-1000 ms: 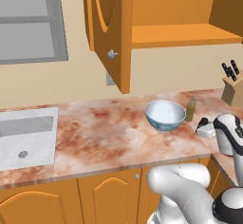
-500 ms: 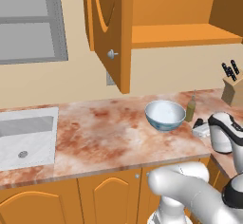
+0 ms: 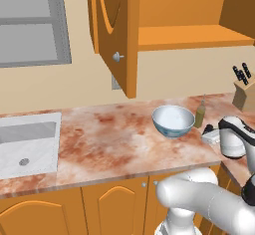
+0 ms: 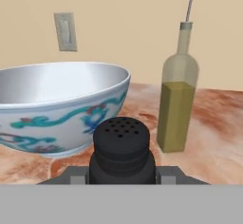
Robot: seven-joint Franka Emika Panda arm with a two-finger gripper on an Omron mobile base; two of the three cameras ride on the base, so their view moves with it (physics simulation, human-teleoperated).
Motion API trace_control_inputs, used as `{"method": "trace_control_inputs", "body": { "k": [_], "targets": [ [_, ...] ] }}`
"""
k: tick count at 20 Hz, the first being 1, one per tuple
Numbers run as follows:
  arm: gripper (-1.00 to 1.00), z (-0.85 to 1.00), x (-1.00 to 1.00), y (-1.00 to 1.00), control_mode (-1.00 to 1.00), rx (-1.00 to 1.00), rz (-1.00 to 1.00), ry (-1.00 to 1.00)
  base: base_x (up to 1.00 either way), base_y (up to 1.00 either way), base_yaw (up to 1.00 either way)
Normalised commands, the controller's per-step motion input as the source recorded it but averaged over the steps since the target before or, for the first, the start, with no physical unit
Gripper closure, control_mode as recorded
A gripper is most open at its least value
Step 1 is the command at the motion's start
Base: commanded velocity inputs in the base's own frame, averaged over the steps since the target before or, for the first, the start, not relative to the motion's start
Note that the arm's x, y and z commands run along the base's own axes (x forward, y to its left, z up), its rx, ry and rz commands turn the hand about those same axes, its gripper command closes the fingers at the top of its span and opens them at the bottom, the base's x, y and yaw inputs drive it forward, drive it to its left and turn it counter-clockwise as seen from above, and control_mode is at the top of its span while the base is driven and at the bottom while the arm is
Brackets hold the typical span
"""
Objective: Retrieve the bottle and the shaker from the cabinet and place them next to the mixing bowl on the counter. Then add garlic from the fridge to the mixing bowl.
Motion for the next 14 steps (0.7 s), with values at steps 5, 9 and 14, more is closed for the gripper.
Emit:
{"method": "trace_control_inputs", "body": {
  "k": [5, 9, 14],
  "targets": [
    [1.0, -0.24, 0.26, 0.0, -1.0, 0.0, 0.0, 0.0, 0.0, 0.0, 0.0],
    [1.0, -0.31, 0.23, 0.01, -1.0, -0.02, 0.0, 0.0, 0.0, 0.0, 0.0],
    [1.0, -0.22, 0.26, 0.0, -1.0, -0.02, 0.0, 0.0, 0.0, 0.0, 0.0]
  ]
}}
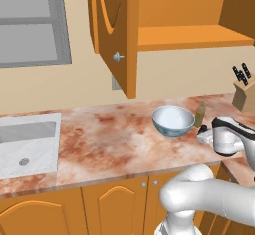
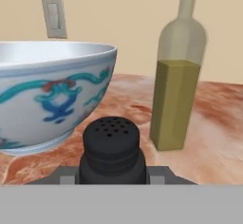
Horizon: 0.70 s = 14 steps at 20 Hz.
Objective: Retrieve the bottle and the shaker from the cabinet and place them next to the mixing bowl on the counter. Then add garlic from the fridge to the mixing bowl.
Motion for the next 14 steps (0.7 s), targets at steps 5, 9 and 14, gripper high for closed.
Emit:
{"method": "trace_control_inputs", "body": {
  "k": [5, 9, 14],
  "targets": [
    [1.0, -0.19, 0.22, 0.0, -1.0, -0.03, 0.0, 0.0, 0.0, 0.0, 0.0],
    [1.0, -0.04, 0.0, 0.0, -1.0, 0.0, 0.0, 0.0, 0.0, 0.0, 0.0],
    [1.0, 0.0, 0.0, 0.0, -1.0, 0.0, 0.0, 0.0, 0.0, 0.0, 0.0]
  ]
}}
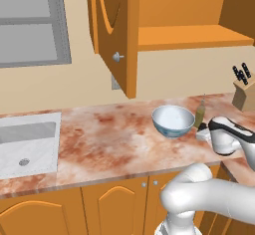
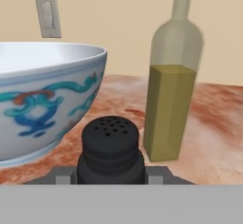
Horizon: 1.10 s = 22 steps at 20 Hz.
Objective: Retrieve the bottle and the shaker from the cabinet and place them next to the mixing bowl on the counter. Then add garlic from the fridge to the mixing bowl.
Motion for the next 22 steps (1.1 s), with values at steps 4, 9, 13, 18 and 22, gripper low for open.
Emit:
{"method": "trace_control_inputs", "body": {
  "k": [4, 9, 13, 18, 22],
  "targets": [
    [-1.0, 0.0, 0.0, 0.0, -1.0, 0.0, 0.0, 0.0, 0.0, 0.0, 0.0],
    [-1.0, 0.0, 0.0, 0.0, -1.0, 0.0, 0.0, 0.0, 0.0, 0.0, 0.0],
    [-1.0, 0.0, 0.0, 0.0, -1.0, 0.0, 0.0, 0.0, 0.0, 0.0, 0.0],
    [-1.0, 0.5, -0.02, 0.0, -1.0, 0.0, 0.0, 0.02, 0.0, 0.0, 0.0],
    [-1.0, 0.54, -0.32, -0.01, -1.0, 0.0, 0.0, 0.06, 0.0, 0.0, 0.0]
  ]
}}
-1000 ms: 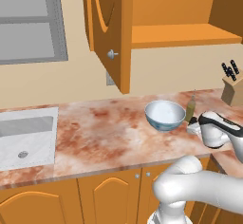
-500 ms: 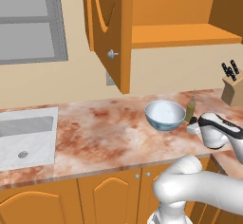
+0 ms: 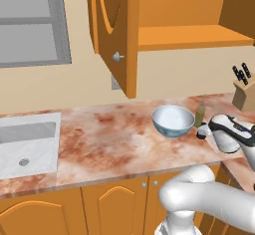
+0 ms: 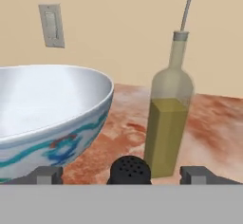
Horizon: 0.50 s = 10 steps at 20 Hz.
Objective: Retrieve the bottle and the shaker from the cabinet and place them next to the mixing bowl on the counter. Then add garlic from the fridge to the mixing bowl.
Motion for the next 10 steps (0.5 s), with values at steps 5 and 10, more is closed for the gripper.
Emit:
{"method": "trace_control_inputs", "body": {
  "k": [5, 10],
  "targets": [
    [-1.0, 0.76, -0.42, -0.01, -1.0, -0.01, -0.01, 0.12, 0.0, 0.0, 0.0],
    [-1.0, 0.91, -0.46, 0.12, -1.0, -0.03, -0.06, 0.17, 0.0, 0.0, 0.0]
  ]
}}
